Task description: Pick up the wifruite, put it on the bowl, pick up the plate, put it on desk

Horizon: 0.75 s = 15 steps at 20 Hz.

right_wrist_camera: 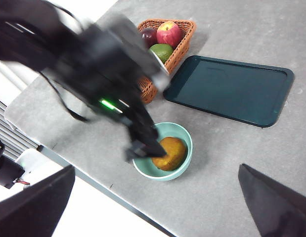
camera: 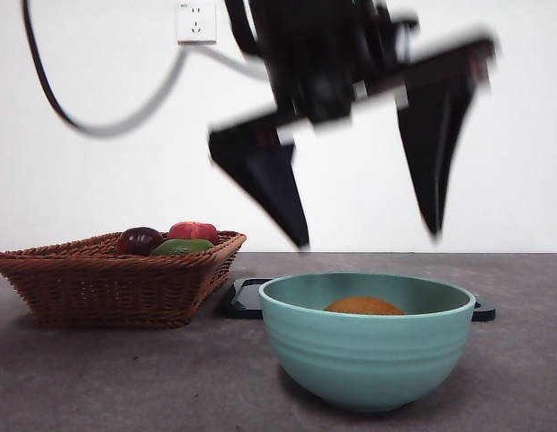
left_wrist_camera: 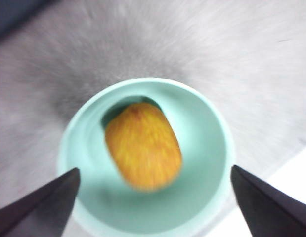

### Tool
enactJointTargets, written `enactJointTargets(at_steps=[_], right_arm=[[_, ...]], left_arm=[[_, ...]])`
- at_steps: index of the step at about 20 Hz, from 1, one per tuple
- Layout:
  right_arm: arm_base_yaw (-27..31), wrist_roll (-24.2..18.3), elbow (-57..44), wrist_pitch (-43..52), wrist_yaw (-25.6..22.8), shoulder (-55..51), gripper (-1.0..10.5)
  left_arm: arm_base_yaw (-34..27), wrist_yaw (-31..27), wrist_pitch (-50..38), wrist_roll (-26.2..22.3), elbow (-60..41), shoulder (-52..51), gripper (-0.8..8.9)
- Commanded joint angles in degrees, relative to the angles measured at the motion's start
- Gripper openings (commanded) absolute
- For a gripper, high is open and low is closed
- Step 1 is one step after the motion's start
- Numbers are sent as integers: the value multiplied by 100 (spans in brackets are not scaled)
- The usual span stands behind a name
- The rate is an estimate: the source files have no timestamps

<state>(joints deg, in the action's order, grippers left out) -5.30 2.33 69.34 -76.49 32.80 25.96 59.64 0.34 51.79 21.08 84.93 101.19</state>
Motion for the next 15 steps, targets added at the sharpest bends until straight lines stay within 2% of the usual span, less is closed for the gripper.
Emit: enactJointTargets(at_steps=[1,3,6,11,15], right_arm=[[-20,-4,109,-291,17,2,674],[-20,-4,107,-291,15,2,674],[-20,0,107,-291,13,2,674],[-20,136,107,-289,-70,13,674],[-20,369,107,-291,-162,13,674]], left_arm=[[50,4,256,-363,170,-487,540],[48,4,538,-498,170,-1038,542],[37,4,938,-590,170,-1961,629],[37,-2,1429,-940,168,-3390,625],[37,-63,1519,-986,-42,-4317,625]])
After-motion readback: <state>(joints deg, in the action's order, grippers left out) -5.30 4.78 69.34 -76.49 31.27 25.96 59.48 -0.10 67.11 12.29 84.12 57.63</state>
